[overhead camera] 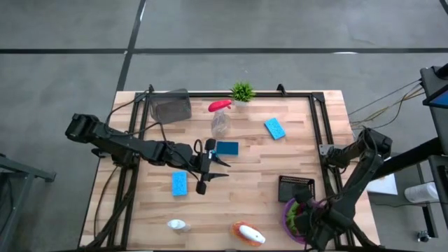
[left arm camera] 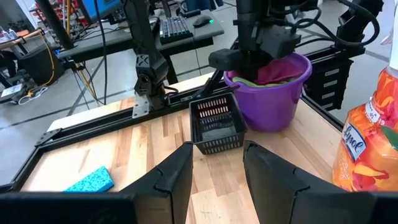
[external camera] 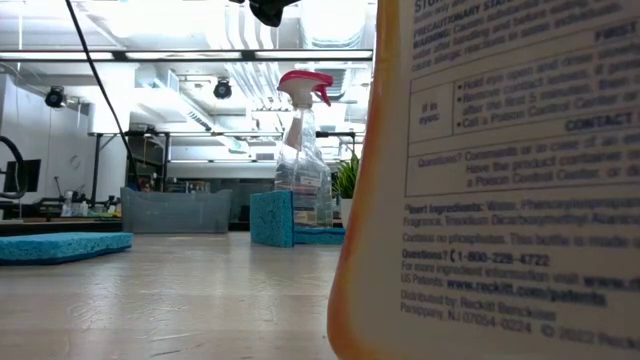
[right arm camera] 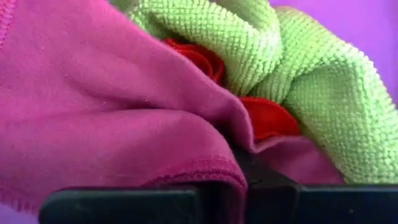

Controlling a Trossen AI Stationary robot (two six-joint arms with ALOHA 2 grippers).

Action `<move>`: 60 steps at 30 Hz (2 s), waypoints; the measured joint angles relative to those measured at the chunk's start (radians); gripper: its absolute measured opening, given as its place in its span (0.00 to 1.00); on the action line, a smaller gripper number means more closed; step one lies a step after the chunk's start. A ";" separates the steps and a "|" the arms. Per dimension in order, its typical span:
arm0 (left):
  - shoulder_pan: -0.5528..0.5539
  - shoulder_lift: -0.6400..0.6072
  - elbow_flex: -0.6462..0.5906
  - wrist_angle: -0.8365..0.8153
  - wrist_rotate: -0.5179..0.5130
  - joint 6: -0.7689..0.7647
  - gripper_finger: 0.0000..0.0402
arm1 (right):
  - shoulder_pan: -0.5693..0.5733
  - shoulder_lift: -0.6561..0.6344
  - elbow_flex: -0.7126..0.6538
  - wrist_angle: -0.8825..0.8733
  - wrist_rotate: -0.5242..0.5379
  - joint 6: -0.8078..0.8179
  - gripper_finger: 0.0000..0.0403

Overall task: Pick & Place Kitchen Items
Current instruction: Put the violet towel into the purple bucket

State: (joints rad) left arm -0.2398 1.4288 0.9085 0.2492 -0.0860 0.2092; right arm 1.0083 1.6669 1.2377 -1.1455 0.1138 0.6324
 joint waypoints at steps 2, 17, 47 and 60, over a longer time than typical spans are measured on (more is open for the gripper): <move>0.000 0.000 0.000 0.000 0.000 0.000 0.36 | -0.005 0.000 0.000 0.000 0.001 0.008 0.05; 0.000 0.000 0.000 -0.004 0.000 -0.001 0.36 | -0.015 -0.063 0.000 0.000 0.023 0.073 0.26; -0.001 0.000 0.000 -0.017 0.000 -0.001 0.36 | 0.010 -0.066 0.298 -0.299 0.120 0.175 0.49; -0.001 0.000 0.000 -0.016 0.000 -0.002 0.36 | 0.010 -0.029 0.166 -0.233 0.111 0.083 0.05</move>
State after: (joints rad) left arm -0.2405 1.4284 0.9085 0.2328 -0.0860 0.2077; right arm 1.0187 1.6375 1.4039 -1.3785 0.2251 0.7154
